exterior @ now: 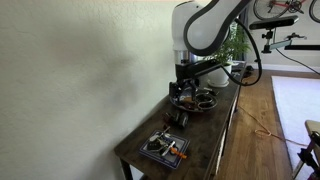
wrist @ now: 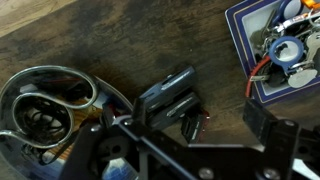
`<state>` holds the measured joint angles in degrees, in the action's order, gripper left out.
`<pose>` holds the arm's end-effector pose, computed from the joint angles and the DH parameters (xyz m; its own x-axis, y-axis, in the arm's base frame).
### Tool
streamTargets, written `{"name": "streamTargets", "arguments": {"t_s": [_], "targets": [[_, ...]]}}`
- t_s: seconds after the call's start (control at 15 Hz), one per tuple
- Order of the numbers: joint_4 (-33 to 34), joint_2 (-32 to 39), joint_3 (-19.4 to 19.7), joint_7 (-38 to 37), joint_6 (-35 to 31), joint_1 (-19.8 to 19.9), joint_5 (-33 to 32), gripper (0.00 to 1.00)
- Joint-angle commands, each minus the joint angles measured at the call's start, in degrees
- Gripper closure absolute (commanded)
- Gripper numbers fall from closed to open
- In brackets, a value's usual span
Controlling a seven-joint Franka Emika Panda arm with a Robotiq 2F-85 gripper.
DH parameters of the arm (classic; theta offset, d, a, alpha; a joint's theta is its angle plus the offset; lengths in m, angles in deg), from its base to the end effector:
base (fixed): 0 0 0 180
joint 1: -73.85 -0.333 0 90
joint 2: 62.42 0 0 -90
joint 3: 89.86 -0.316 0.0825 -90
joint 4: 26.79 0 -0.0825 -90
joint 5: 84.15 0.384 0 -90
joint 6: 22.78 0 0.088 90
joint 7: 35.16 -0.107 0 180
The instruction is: Pick the object and put it on the plate
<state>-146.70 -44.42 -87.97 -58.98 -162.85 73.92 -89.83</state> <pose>0.5864 -0.0198 0.2749 0.9300 -0.3623 0.0625 -0.3657 -0.9290 0.0560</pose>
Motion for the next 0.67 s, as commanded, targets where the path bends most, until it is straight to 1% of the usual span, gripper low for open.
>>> {"name": "streamTargets", "arguments": {"t_s": [0.0,0.13,0.27,0.6], "targets": [[3.24,4.08,1.54,-1.27,-0.67,-1.95,-0.25,0.0],[5.5,6.94,2.09,-2.12,-1.07,-2.56,-0.63,0.0],[8.07,9.9,2.2,-1.81,-1.79,-2.66,0.49,0.0],[14.61,16.55,3.44,-1.72,-3.03,-3.44,0.75,0.0]]}}
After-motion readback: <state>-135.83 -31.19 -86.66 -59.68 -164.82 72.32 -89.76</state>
